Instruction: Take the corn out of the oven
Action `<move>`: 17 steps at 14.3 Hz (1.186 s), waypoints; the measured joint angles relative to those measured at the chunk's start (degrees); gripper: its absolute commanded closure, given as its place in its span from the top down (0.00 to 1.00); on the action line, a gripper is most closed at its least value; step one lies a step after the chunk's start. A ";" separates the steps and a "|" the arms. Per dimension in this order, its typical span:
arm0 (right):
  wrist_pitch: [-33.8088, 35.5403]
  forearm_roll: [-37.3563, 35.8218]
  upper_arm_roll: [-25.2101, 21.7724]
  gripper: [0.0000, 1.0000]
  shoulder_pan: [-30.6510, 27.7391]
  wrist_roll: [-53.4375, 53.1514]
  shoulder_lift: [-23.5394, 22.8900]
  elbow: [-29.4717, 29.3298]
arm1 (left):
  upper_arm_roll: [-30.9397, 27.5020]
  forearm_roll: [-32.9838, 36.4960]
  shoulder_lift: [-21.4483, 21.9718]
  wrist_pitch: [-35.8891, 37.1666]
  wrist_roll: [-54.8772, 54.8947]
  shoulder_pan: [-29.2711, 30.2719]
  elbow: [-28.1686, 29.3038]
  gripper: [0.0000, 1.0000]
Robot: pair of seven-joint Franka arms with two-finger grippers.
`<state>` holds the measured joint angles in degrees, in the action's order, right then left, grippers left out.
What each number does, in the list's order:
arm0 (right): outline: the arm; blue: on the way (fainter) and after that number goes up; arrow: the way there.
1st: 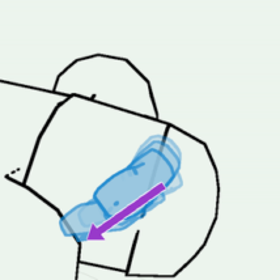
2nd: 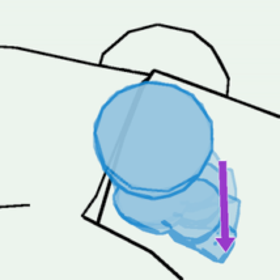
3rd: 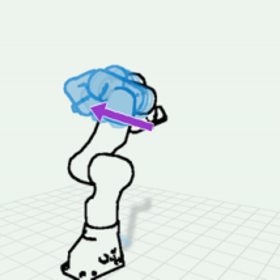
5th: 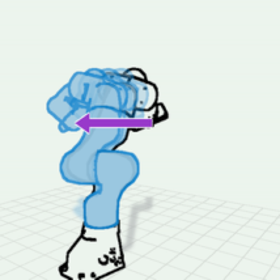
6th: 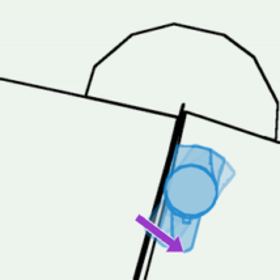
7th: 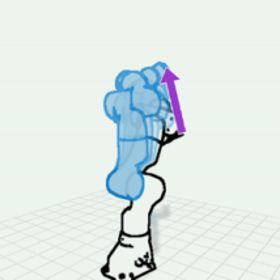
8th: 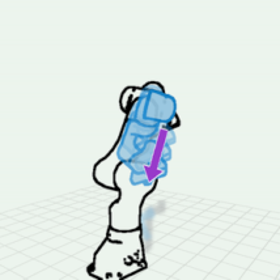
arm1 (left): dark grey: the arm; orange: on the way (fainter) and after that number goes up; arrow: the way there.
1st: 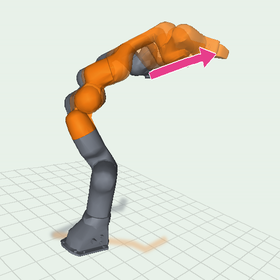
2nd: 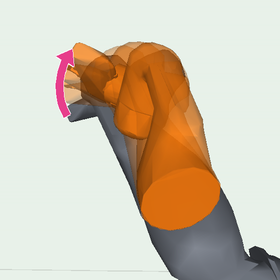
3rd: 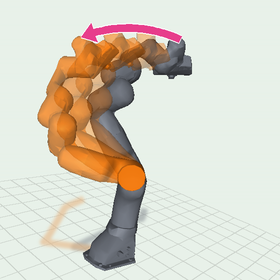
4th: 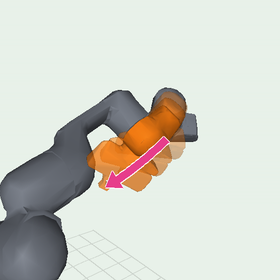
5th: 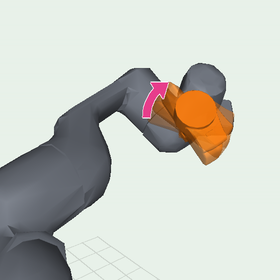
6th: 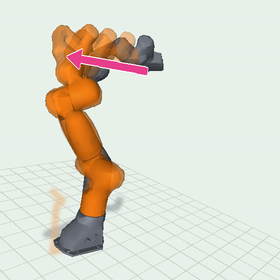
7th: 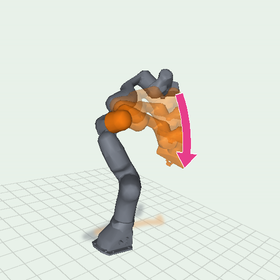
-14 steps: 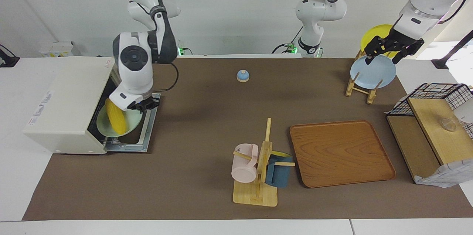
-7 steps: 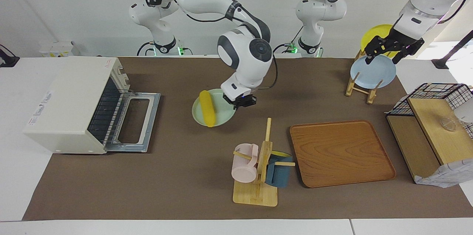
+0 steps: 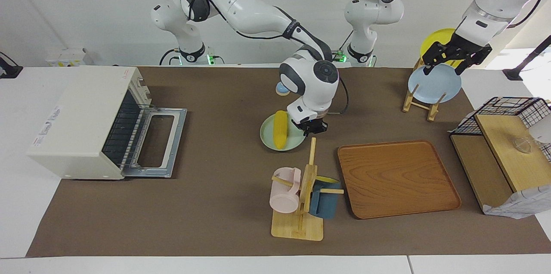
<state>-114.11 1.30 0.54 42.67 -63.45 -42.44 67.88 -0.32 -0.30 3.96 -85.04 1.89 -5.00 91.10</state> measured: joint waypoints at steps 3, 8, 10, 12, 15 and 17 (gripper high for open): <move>1.85 -1.81 -0.83 0.52 -2.36 2.77 3.50 -2.00 | 0.40 -1.08 2.25 -6.80 0.01 -0.26 6.93 1.00; 10.23 -2.33 -1.15 0.35 -19.52 31.56 18.56 13.91 | 2.05 -2.01 3.81 -33.95 -16.23 -17.03 29.02 1.00; 6.67 -2.56 -1.17 0.20 -25.03 38.81 22.30 24.14 | 2.42 -1.99 -1.75 -44.71 -27.69 -26.72 30.73 1.00; -0.53 -2.70 -1.17 0.12 -30.77 46.17 24.62 34.40 | 2.54 -1.96 -8.76 -52.57 -35.35 -34.46 30.07 1.00; -7.18 -4.19 -1.11 0.01 -33.91 49.85 25.76 43.28 | 2.41 -1.96 -16.38 -57.88 -37.59 -38.59 27.86 1.00; -9.11 -5.50 -0.72 0.01 -33.81 49.81 25.68 45.23 | 2.08 -1.86 -20.11 -58.94 -37.58 -38.79 25.98 0.93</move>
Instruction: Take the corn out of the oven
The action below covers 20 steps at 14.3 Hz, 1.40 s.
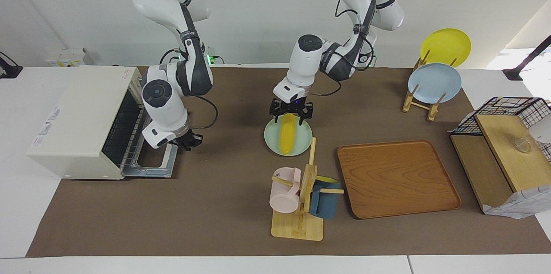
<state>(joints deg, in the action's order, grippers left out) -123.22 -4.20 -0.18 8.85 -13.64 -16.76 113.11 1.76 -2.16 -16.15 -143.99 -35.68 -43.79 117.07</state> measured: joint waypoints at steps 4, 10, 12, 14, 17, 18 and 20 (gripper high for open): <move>-0.53 -3.59 0.08 0.00 -0.23 0.00 -0.29 0.98 | -0.76 0.72 -2.73 -0.05 0.02 0.03 -1.86 0.00; 2.38 -10.45 0.42 0.00 -0.50 0.04 -0.39 0.60 | -6.98 4.32 -2.32 12.43 0.32 4.22 -10.29 0.00; 7.07 -13.04 1.19 0.00 0.01 1.16 -0.36 -1.83 | -8.68 6.59 -2.35 12.70 6.90 11.11 -11.00 0.00; 13.49 -13.30 1.39 0.00 0.03 5.51 -0.17 -5.72 | -8.96 6.58 -2.68 12.26 14.75 19.07 -10.99 0.00; 22.07 -13.11 1.34 0.00 -1.99 14.30 2.03 -11.15 | -9.05 7.83 -3.90 9.50 17.70 24.38 -10.95 0.17; 23.59 -13.15 1.26 0.01 -3.48 17.36 3.56 -11.95 | -9.04 8.42 -4.65 8.05 17.70 24.88 -10.95 0.60; 24.46 -13.65 0.80 0.17 -7.17 22.35 6.48 -12.53 | -9.04 8.80 -5.73 6.14 17.66 25.57 -11.00 1.00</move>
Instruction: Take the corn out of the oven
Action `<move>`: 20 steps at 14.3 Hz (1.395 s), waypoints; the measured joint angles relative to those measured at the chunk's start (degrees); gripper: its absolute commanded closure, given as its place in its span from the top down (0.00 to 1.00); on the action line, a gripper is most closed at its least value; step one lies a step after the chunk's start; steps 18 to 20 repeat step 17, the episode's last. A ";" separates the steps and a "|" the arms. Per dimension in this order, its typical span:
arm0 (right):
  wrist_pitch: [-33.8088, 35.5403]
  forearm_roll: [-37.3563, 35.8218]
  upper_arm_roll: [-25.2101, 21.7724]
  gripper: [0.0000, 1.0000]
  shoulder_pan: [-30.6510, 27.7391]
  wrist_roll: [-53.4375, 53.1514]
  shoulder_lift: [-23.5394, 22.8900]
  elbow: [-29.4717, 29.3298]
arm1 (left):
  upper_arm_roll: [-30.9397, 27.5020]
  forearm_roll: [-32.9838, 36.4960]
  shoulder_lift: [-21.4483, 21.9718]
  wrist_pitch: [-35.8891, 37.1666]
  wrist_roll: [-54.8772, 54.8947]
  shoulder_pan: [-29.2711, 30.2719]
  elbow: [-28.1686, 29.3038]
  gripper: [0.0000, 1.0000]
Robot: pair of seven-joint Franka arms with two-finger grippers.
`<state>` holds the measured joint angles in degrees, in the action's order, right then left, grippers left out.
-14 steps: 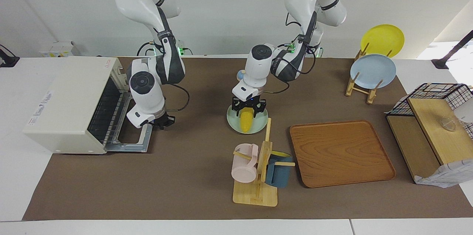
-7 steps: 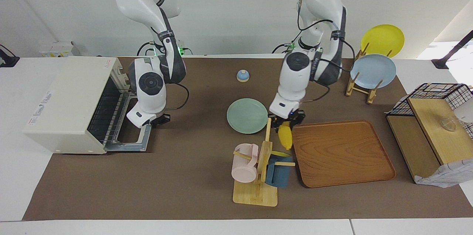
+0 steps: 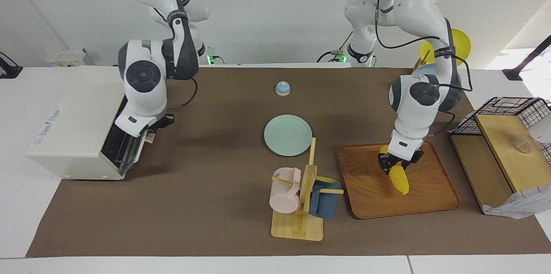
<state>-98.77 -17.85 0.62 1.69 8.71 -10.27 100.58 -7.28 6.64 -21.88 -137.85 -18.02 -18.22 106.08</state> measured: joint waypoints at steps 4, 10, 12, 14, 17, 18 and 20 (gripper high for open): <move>1.28 4.81 -0.60 1.00 -3.78 2.70 3.51 -0.45 | -0.16 0.09 0.02 0.50 -0.05 0.85 -2.39 1.00; 11.08 15.39 -0.59 1.00 -4.37 2.24 10.11 -10.78 | -0.79 -0.45 8.24 31.99 3.09 2.57 -16.25 1.00; 14.82 15.52 -0.57 1.00 -4.37 1.87 10.31 -14.25 | -0.87 -2.77 13.12 40.90 6.91 3.41 -18.39 1.00; 17.01 15.52 -0.59 1.00 -4.37 0.49 10.22 -14.68 | -0.97 -4.52 17.62 49.07 11.51 4.77 -19.97 1.00; 18.17 15.52 -0.68 1.00 -4.49 -0.45 9.66 -14.62 | -1.05 -6.19 22.40 58.07 17.56 7.25 -22.66 1.00; 18.17 15.52 -0.68 1.00 -4.49 -0.45 9.66 -14.62 | -1.05 -6.19 22.40 58.07 17.56 7.25 -22.66 1.00; 18.17 15.52 -0.68 1.00 -4.49 -0.45 9.66 -14.62 | -1.05 -6.19 22.40 58.07 17.56 7.25 -22.66 1.00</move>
